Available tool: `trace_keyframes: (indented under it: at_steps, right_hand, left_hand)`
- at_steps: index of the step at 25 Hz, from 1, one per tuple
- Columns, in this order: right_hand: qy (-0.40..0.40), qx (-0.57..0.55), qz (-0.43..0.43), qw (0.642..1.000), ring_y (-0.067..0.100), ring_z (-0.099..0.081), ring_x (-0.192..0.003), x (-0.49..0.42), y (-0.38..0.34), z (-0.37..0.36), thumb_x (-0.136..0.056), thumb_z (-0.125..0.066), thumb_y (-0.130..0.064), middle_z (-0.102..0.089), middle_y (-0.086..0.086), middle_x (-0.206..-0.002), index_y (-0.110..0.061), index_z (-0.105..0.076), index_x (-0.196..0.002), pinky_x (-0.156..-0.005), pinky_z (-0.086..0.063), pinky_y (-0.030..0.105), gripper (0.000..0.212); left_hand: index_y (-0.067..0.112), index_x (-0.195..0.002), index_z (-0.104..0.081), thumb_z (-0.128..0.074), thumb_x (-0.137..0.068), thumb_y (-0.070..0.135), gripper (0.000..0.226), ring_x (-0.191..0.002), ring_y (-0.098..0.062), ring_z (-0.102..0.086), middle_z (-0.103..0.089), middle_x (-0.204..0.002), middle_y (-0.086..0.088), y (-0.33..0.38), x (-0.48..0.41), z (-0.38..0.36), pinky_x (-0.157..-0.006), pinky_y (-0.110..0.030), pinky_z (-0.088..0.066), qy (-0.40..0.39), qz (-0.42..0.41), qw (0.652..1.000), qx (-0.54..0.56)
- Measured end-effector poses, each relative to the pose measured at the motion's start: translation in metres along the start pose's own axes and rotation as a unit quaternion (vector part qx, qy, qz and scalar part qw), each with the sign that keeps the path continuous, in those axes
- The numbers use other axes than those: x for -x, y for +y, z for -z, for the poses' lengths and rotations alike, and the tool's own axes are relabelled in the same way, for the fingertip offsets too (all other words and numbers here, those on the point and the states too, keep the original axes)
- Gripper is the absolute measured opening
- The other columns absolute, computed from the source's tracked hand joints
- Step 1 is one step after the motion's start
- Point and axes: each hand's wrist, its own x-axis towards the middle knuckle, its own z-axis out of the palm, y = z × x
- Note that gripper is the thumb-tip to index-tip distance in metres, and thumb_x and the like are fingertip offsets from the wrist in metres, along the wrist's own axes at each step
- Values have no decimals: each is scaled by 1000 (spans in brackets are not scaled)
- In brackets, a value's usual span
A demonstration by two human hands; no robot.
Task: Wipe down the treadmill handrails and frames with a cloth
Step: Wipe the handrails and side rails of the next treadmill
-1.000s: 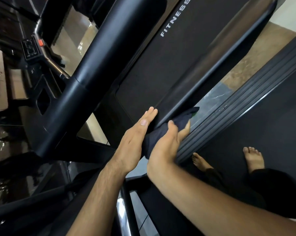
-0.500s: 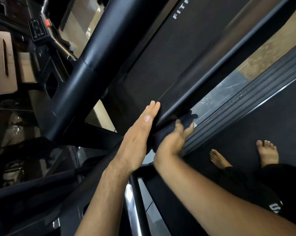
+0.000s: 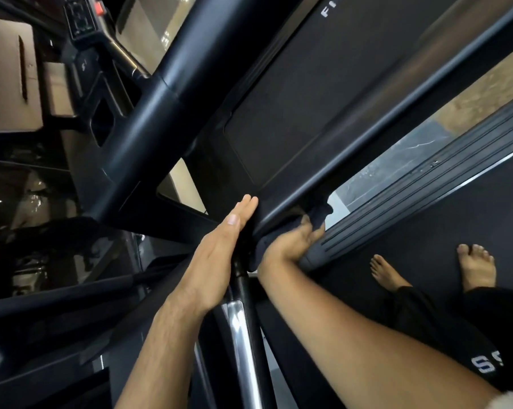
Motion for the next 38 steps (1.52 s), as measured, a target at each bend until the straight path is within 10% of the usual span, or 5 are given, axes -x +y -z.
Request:
trace_keyframes:
  at_steps: [9, 13, 24, 30, 38]
  right_hand:
    - [-131, -19, -167, 977, 27, -67, -57, -26, 15, 22, -94, -45, -49, -74, 10, -86, -27, -61, -119, -51, -54, 30, 36]
    - [-191, -5, -210, 959, 27, -72, -97, -11, 14, 52, -101, -41, -35, -72, 13, -118, -22, -62, -128, -72, -57, 34, 36]
    - [-160, -148, -175, 960, 16, -75, -81, -36, -31, 16, -103, -29, -54, -78, 1, -102, -22, -72, -106, -61, -56, 25, 54]
    - [-179, -104, -212, 955, 33, -68, -109, -36, -38, 16, -94, -41, -64, -74, 12, -113, -19, -79, -101, -107, -47, 47, 60]
    - [-159, -127, -141, 969, 36, -63, -119, -52, -54, 6, -95, -45, -60, -68, 13, -127, -19, -68, -128, -107, -46, 51, 58]
  left_hand:
    - [37, -146, -41, -26, -89, 71, 67, -140, 8, -28, -37, -151, 24, -13, -7, 1, -121, -35, -18, 26, 12, 999, 18]
    - [40, -144, -42, -24, -95, 68, 60, -143, -6, -32, -43, -150, 15, -11, -18, -20, -118, -45, -24, 66, 10, 998, -5]
    - [31, -149, -35, -25, -96, 60, 62, -144, 0, -24, -35, -154, 18, 4, -23, -32, -120, -41, -19, 74, -50, 996, -26]
    - [34, -150, -33, -25, -96, 62, 61, -145, 2, -21, -31, -155, 23, 17, -27, -37, -120, -43, -18, 60, -64, 995, -39]
    - [33, -151, -31, -23, -97, 60, 61, -144, 5, -19, -28, -155, 25, 29, -30, -44, -121, -41, -16, 54, -85, 993, -65]
